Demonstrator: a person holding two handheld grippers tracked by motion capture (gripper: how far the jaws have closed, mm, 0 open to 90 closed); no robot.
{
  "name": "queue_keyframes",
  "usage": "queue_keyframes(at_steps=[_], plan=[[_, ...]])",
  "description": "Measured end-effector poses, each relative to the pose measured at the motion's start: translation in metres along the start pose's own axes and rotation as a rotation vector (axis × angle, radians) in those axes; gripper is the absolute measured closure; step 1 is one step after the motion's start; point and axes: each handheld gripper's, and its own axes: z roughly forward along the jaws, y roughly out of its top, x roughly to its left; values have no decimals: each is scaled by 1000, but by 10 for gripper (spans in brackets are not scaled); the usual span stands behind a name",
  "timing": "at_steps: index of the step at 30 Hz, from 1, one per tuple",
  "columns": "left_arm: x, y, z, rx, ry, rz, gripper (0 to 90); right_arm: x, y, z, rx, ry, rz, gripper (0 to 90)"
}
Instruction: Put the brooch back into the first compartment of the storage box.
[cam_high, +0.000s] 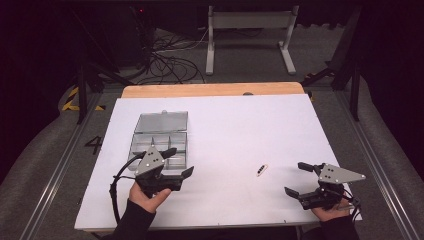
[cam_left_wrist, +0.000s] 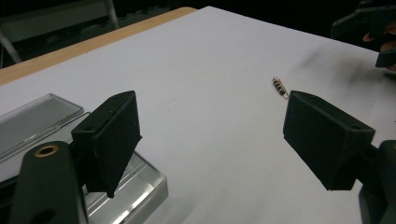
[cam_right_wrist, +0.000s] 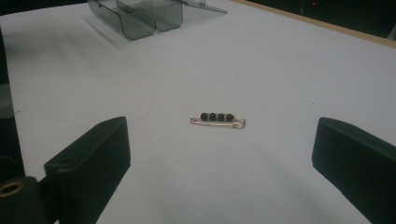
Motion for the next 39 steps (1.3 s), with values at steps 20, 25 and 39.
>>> queue_keyframes(at_steps=[20, 25, 39], plan=[[-22, 35, 45, 12, -94, 46, 206, 1, -3, -4, 4, 1, 12, 48], [-25, 40, 54, 3, -139, 5, 208, 1, -3, -3, 4, 3, 15, 47], [-37, 45, 87, 34, -137, 32, 233, 1, -4, -3, 7, 9, 18, 47]])
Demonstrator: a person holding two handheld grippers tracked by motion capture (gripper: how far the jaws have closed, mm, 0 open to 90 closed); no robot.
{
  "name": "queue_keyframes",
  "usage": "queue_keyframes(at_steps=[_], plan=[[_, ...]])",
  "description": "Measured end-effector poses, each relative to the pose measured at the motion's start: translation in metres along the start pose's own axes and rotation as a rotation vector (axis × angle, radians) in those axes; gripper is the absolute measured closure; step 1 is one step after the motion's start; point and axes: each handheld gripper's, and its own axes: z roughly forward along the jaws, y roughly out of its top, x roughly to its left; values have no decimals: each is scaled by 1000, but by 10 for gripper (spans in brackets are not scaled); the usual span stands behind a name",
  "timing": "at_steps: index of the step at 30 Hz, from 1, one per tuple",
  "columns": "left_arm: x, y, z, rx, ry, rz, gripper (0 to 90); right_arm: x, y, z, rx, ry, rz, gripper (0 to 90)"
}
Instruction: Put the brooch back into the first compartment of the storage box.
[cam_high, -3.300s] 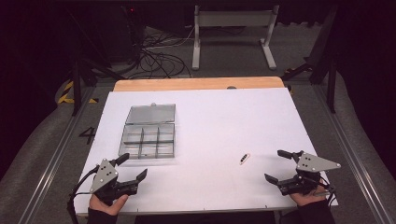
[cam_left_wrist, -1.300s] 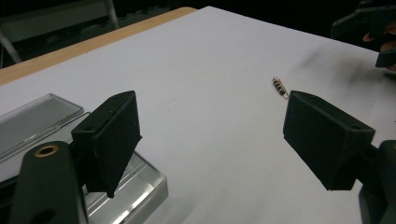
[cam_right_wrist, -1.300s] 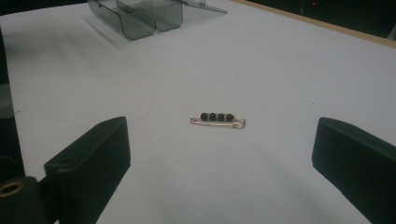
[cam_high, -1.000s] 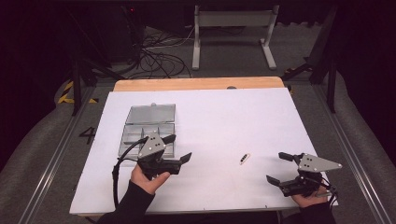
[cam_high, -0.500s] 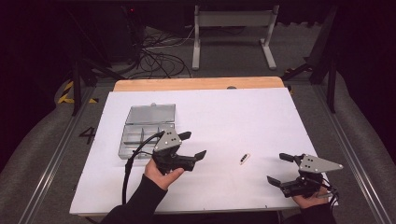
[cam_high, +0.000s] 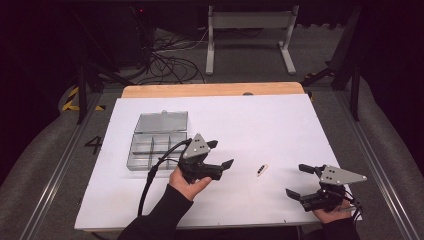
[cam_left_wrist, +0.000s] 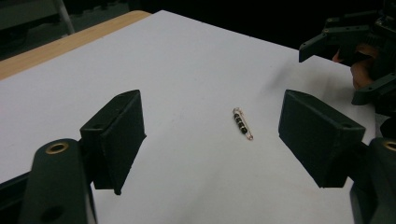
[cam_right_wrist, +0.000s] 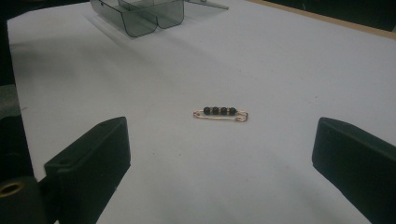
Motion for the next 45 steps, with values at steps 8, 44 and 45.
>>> queue_keyframes(at_steps=[8, 44, 45], plan=[[-9, 1, 30, 26, -42, 1, 240, -1, -1, 0, -1, 6, 2, 47], [-33, 0, 127, 149, -97, -66, 294, -3, -2, 0, -4, 30, 13, 48], [-33, -1, 129, 151, -98, -66, 296, -3, -2, 0, -4, 31, 12, 48]])
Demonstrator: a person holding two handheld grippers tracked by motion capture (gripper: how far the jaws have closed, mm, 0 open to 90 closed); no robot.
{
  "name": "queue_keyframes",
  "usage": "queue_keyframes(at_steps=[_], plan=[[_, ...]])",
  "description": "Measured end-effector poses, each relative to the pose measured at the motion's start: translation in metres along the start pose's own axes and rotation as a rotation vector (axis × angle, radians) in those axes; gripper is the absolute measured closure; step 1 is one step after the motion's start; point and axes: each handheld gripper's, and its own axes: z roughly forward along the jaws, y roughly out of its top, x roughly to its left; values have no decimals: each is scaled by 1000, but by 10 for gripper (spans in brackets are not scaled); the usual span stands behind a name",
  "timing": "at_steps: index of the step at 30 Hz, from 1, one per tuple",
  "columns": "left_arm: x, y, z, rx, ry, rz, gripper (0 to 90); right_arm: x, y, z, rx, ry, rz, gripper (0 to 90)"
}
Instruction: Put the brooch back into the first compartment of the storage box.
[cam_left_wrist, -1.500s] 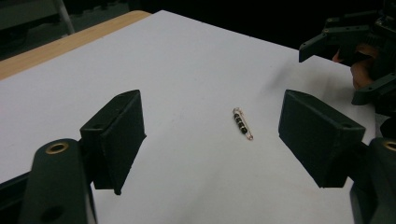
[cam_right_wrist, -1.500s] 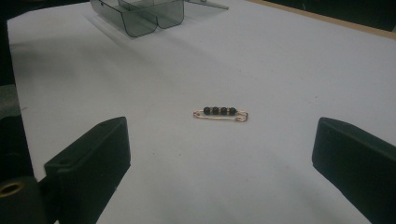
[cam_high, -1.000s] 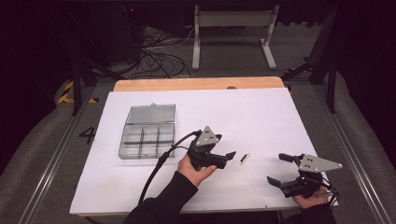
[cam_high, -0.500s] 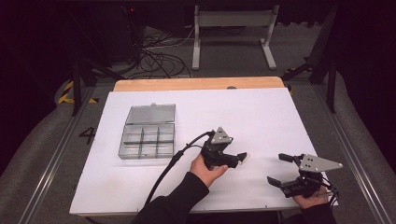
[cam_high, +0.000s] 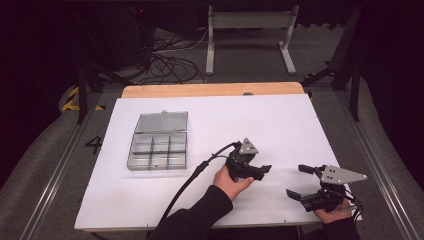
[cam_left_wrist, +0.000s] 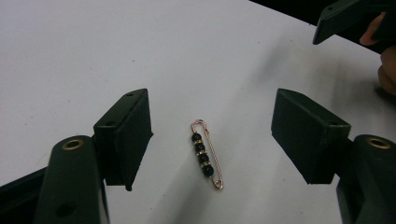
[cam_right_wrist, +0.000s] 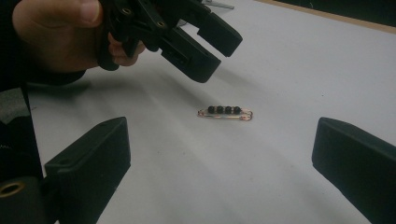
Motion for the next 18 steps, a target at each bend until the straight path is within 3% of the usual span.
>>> queue_keyframes(at_steps=[18], plan=[[1, -6, 19, 27, 10, -13, 314, -1, -1, -1, -2, 6, 4, 48]])
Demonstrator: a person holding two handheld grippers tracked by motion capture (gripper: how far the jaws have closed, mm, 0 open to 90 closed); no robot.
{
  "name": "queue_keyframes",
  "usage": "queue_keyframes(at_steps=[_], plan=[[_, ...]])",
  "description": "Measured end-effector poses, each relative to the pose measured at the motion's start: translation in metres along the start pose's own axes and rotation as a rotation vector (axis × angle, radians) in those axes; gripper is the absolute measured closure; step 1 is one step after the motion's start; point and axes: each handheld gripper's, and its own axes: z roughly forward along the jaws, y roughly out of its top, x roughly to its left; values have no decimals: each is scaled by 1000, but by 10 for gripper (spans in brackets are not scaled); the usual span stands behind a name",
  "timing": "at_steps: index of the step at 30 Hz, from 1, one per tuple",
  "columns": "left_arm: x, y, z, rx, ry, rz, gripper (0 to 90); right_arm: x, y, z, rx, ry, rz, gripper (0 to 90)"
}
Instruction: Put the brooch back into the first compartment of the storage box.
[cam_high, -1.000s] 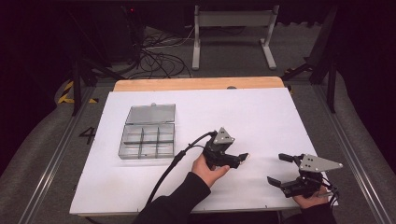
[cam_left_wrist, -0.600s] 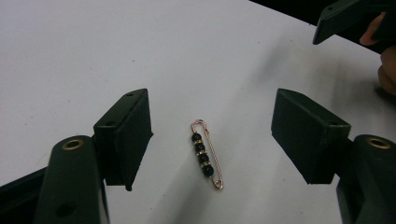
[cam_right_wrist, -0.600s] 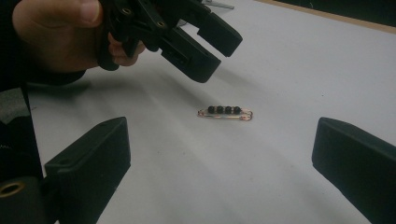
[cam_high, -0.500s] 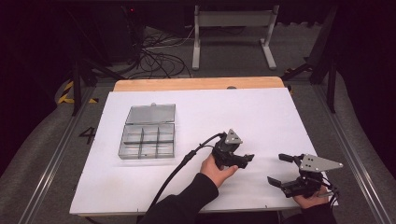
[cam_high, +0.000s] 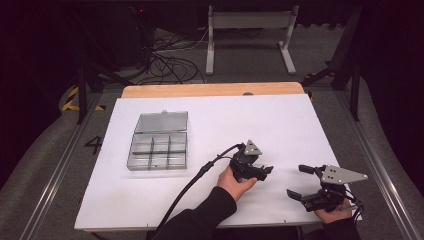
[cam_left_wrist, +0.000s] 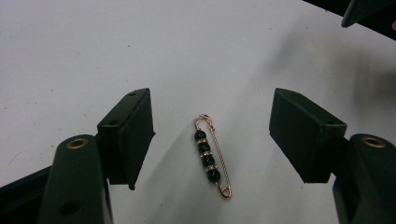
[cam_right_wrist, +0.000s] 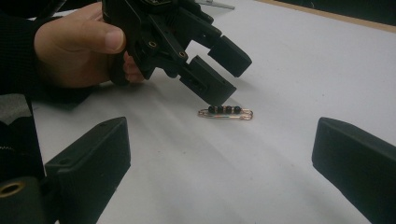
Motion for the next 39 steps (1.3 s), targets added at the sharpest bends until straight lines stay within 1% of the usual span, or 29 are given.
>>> queue_keyframes(at_steps=[6, 7, 9, 10, 14, 15, 16, 17, 21, 22, 23, 24, 26, 27, 28, 32, 34, 35, 36, 39], plan=[[-1, -2, 5, 23, 3, -8, 347, 0, 0, 0, -1, 0, -1, 48], [-1, -2, 6, 22, 0, -5, 353, 0, 0, 0, 0, 0, -1, 48], [-2, -2, 8, 35, 5, -3, 360, 0, 0, 0, 0, 0, -2, 48], [-3, -2, 9, 37, 6, -14, 378, 0, 0, 0, 0, 0, -2, 48], [-4, -3, 13, 53, 3, -16, 444, 0, 0, -1, -2, 0, -3, 49], [-5, -3, 13, 55, 6, -7, 458, 0, 0, -1, -2, -1, -3, 49], [-5, -3, 13, 55, 6, -7, 472, 0, 0, -1, -1, -1, -3, 49], [-5, -3, 13, 60, 6, -1, 472, 0, 0, -1, -1, -1, -3, 49], [-7, -3, 14, 81, 17, 16, 532, 0, 0, -1, 1, 0, -3, 51], [-8, -3, 15, 88, 23, 18, 558, 0, 0, -1, 2, 1, -4, 51], [-8, -3, 15, 95, 26, 22, 558, 0, 0, -1, 3, 0, -2, 51], [-8, -3, 15, 100, 28, 20, 591, 0, 0, -1, 4, 0, -4, 51], [-8, -3, 16, 109, 31, 21, 622, 0, 0, -1, 6, 0, -7, 51], [-9, -3, 16, 115, 41, 18, 638, 0, 0, -1, 5, 0, -6, 51], [-9, -3, 16, 115, 41, 18, 653, 0, 0, -1, 5, 0, -6, 51], [-8, -3, 15, 121, 66, 27, 755, 1, 0, 0, 6, 1, -5, 52], [-8, -3, 15, 125, 74, 27, 782, 1, 0, 0, 5, 4, -5, 51], [-8, -3, 15, 127, 84, 36, 802, 0, 0, 0, 4, 6, -11, 51], [-7, -3, 15, 128, 81, 39, 827, 1, 0, -1, 1, 8, -11, 51], [-6, -3, 14, 130, 72, 32, 834, 1, 0, -1, -4, 7, -11, 51]])
